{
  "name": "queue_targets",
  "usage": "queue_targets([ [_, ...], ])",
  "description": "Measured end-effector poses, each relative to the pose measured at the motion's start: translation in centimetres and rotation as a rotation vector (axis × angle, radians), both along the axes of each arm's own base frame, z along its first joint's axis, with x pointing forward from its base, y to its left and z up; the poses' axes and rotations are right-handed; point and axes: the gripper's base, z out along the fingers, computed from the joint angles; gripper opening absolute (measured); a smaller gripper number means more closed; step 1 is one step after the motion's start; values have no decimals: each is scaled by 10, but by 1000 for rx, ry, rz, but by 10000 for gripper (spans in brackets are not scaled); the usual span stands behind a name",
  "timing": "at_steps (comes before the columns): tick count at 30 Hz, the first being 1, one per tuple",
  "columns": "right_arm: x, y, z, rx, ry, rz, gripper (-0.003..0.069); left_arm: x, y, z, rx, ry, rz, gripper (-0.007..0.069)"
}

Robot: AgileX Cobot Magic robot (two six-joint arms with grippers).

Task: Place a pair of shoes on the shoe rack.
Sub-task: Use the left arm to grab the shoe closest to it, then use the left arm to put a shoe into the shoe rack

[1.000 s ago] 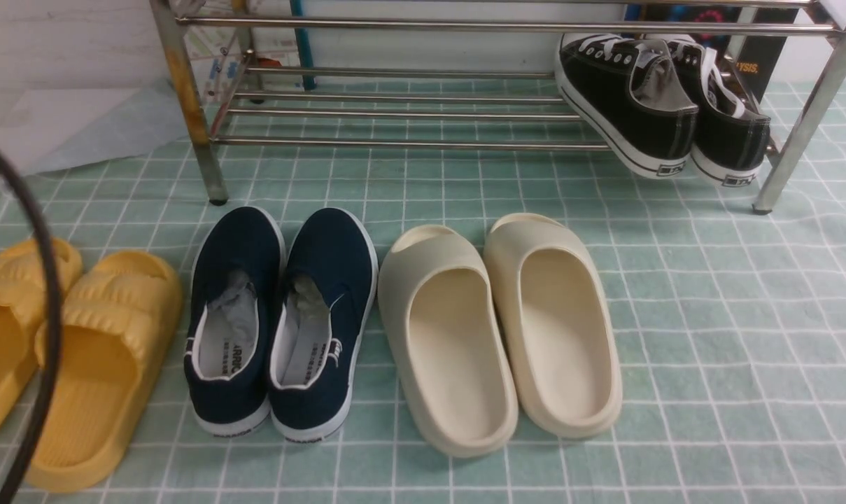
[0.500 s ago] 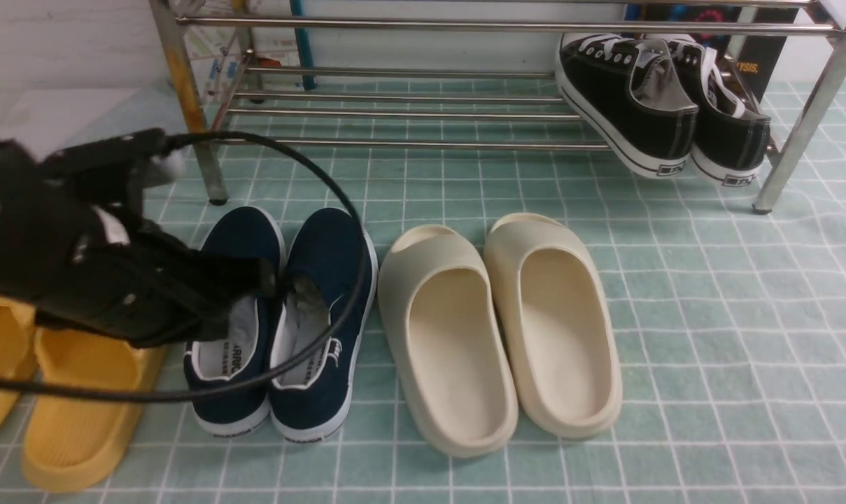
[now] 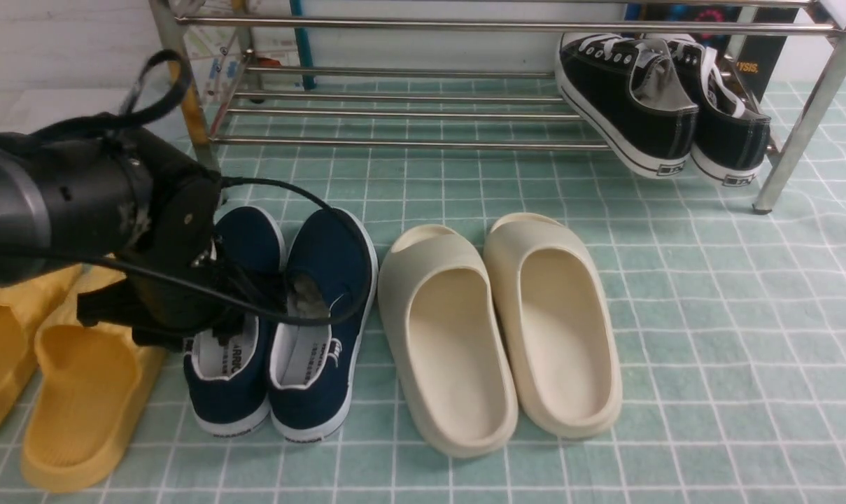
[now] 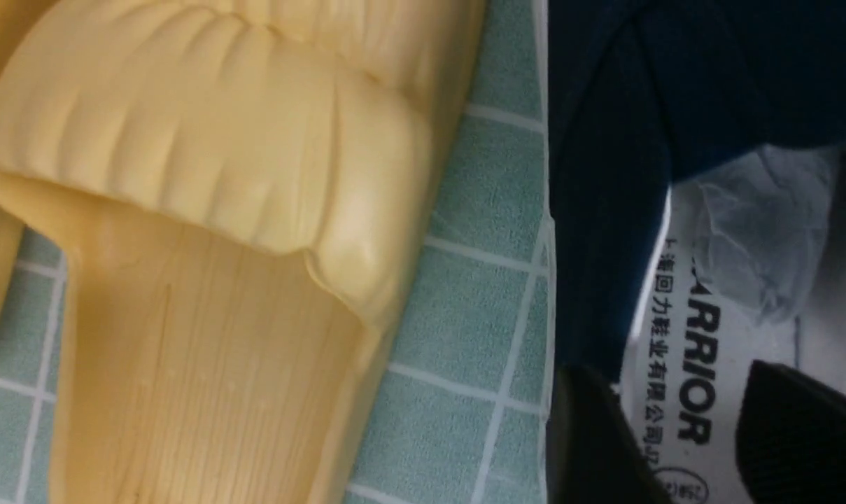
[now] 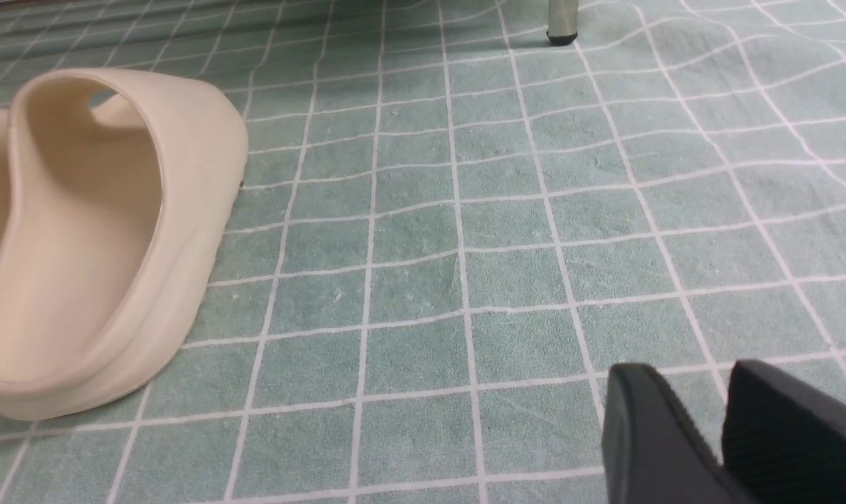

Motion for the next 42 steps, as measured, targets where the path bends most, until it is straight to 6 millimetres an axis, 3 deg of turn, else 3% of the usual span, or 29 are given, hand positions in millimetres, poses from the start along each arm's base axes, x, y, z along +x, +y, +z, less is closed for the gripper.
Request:
queue_targets([
  [3,0,0,0,0,0,0,211,4,-1,-13,11,35,4,344],
  [5,0,0,0,0,0,0,215,6,-2,-21,25,58,1,265],
  [8,0,0,0,0,0,0,218,6,0,-23,56,65,-11,62],
  [11,0,0,0,0,0,0,218,6,2,-13,69,48,-12,12],
  [17,0,0,0,0,0,0,227,5,4,68,53,-87,-63,19],
  [19,0,0,0,0,0,0,228,8,3,79,36,-111,-78,19],
  [20,0,0,0,0,0,0,230,16,0,93,1,-151,-99,19],
  [22,0,0,0,0,0,0,232,26,-2,101,-35,-170,-112,19],
  [23,0,0,0,0,0,0,235,41,-2,101,-57,-174,-111,19],
  [27,0,0,0,0,0,0,237,88,2,95,-85,-181,-75,19],
  [28,0,0,0,0,0,0,237,90,2,92,-83,-173,-73,19],
  [30,0,0,0,0,0,0,237,119,3,84,-80,-184,-56,19],
  [35,0,0,0,0,0,0,237,157,-5,81,-95,-247,-44,19],
  [42,0,0,0,0,0,0,239,189,-12,74,-93,-314,-51,19],
])
